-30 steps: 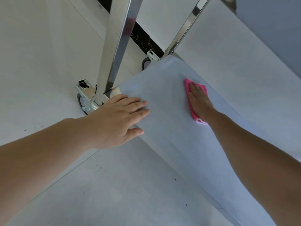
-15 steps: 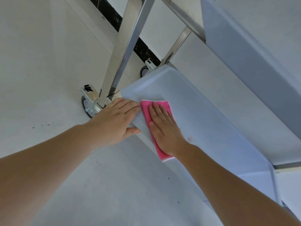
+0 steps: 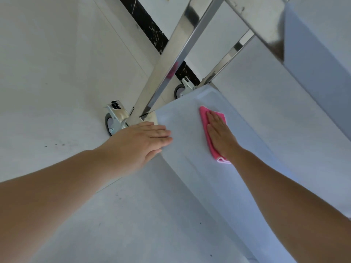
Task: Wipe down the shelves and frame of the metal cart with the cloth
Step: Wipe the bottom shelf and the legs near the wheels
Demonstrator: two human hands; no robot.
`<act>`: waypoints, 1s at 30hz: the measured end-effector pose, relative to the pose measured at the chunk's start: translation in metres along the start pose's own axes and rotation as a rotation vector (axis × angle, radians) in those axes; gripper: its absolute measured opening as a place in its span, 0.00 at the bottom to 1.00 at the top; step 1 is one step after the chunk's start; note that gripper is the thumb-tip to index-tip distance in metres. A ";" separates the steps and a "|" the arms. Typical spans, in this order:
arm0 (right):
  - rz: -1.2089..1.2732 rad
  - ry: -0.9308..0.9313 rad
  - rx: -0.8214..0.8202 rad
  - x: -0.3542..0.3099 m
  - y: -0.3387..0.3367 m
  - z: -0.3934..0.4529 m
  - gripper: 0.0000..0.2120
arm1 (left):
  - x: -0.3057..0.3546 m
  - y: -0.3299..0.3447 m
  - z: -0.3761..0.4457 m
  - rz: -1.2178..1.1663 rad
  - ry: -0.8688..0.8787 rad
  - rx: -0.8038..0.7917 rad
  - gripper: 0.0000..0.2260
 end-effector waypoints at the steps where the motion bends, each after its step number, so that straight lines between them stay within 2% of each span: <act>1: -0.014 0.010 -0.004 0.008 0.002 0.010 0.24 | -0.001 -0.001 0.002 -0.009 0.001 0.039 0.14; 7: -0.018 0.186 0.017 0.054 0.009 0.065 0.24 | -0.006 -0.004 0.006 -0.054 0.045 0.126 0.12; 12: -0.012 0.243 0.038 0.071 0.012 0.104 0.24 | -0.008 -0.002 0.003 -0.111 0.054 0.157 0.12; 16: -0.022 0.283 0.048 0.075 0.010 0.128 0.24 | -0.009 0.000 0.002 -0.145 0.041 0.172 0.15; 21: 0.043 0.314 0.078 0.067 0.007 0.151 0.25 | -0.011 0.001 0.002 -0.179 0.024 0.182 0.12; 23: 0.147 0.350 0.081 0.064 0.009 0.153 0.24 | -0.011 0.001 0.001 -0.176 0.023 0.182 0.11; 30: 0.358 0.200 0.143 0.026 0.004 0.141 0.22 | -0.011 0.000 0.001 -0.160 0.050 0.208 0.12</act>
Point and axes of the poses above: each hand's wrist, its own z-axis towards the middle knuckle, its own y-axis out of the palm, x = y × z, the point moved 8 cm from there along z, towards the middle knuckle, and after that the axes turned 12 degrees about x, right-handed, at the moved point
